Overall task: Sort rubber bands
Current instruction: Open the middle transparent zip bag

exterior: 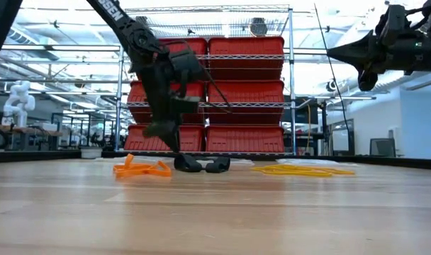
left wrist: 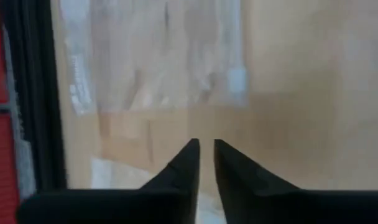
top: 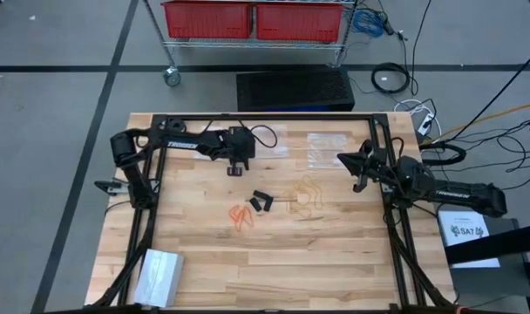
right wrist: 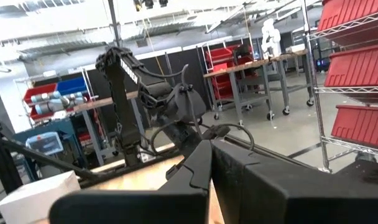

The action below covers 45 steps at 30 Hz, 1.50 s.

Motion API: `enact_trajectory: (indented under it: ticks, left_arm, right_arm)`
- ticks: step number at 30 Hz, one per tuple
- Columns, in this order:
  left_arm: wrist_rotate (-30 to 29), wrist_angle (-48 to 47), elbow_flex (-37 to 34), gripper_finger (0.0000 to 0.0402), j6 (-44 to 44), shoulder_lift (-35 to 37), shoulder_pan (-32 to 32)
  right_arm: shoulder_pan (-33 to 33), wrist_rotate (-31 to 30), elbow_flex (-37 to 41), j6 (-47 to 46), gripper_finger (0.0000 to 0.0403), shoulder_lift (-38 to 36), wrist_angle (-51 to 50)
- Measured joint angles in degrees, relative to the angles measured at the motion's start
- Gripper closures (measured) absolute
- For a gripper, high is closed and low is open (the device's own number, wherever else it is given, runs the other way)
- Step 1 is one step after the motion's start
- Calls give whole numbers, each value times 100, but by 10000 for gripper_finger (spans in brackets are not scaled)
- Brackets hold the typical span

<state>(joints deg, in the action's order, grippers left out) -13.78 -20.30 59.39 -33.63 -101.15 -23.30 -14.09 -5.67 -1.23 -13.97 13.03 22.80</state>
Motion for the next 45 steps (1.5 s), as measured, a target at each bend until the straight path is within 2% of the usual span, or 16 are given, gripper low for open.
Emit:
enact_trajectory:
  ticks: [3, 9, 14, 20, 25, 32, 42, 45]
  left_arm:
    - [249, 388, -31, 302, -37, -47, -44]
    - [805, 390, -43, 255, -323, -94, -22]
    - [902, 386, -43, 249, -419, -161, -23]
    - [792, 437, -24, 249, -409, -592, -31]
    - [673, 504, -21, 277, -290, -693, -23]
    - [688, 598, -30, 387, -275, -714, -19]
    - [563, 561, -40, 398, -111, -452, 28]
    - [510, 285, 19, 399, -19, -306, 69]
  right_arm:
    - [0, 0, 0, 10, 403, 60, 19]
    - [0, 0, -2, 6, 403, 88, 32]
    - [0, -2, -4, 8, 403, 88, 100]
    - [0, -21, -4, 8, 403, 87, 149]
    - [0, -36, -7, 8, 403, 86, 248]
    - [-1, -35, -7, 8, 403, 88, 271]
    - [-1, -33, -7, 8, 403, 88, 270]
    - [-1, -31, -7, 8, 403, 88, 268]
